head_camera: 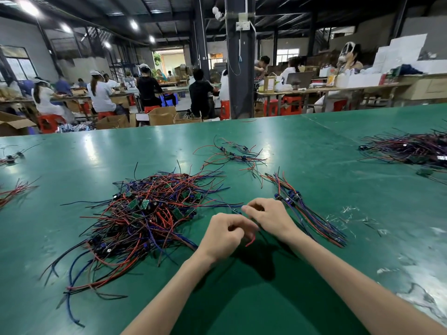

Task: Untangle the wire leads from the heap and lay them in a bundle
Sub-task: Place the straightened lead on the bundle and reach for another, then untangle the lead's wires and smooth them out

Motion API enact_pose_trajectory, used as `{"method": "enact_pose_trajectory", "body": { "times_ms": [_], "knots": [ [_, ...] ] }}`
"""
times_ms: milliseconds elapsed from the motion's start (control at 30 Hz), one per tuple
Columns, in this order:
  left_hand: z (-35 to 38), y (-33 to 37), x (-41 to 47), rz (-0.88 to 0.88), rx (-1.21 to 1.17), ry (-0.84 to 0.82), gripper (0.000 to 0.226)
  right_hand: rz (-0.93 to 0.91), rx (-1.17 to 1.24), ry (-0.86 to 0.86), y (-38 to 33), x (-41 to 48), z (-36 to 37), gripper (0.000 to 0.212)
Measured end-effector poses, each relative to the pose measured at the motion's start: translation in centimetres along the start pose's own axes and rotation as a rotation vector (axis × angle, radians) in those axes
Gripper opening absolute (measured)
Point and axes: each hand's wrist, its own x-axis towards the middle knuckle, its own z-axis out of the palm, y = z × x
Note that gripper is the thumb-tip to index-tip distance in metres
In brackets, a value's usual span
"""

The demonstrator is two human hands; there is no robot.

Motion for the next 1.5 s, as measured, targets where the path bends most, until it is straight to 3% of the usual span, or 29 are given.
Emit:
{"method": "enact_pose_trajectory", "body": {
  "times_ms": [267,400,467,600,800,1133,1333,1500],
  "knots": [
    [-1.4,-1.7,1.5,-0.353,-0.183,0.366,0.033,-0.034,-0.115,-0.109,-0.4,-0.5,0.3,0.016],
    [-1.5,-2.4,1.7,-0.471,-0.203,0.275,0.016,-0.047,-0.014,-0.133,-0.8,-0.7,0.1,0.014],
    [-1.4,-2.4,1.7,-0.461,-0.210,0.237,0.021,-0.052,0.049,-0.156,-1.1,-0.8,0.1,0.012],
    [-1.5,-2.3,1.6,-0.456,-0.318,0.261,0.027,-0.074,0.159,-0.251,-1.7,-1.2,0.1,0.016],
    [-1.8,-2.2,1.6,-0.449,-0.444,0.274,0.012,-0.131,0.280,-0.318,-2.2,-1.8,0.1,0.021],
    [-2.0,-1.5,1.4,-0.474,-0.574,0.184,0.007,-0.157,0.373,-0.227,-2.2,-1.8,0.0,0.005],
    [-2.0,-1.5,1.5,-0.448,-0.646,0.115,0.016,-0.084,0.479,-0.115,-2.0,-1.5,-0.5,0.011],
    [-1.9,-1.6,1.4,-0.441,-0.656,0.072,0.010,-0.077,0.532,-0.095,-2.2,-1.5,-0.4,0.017]
  ]
}}
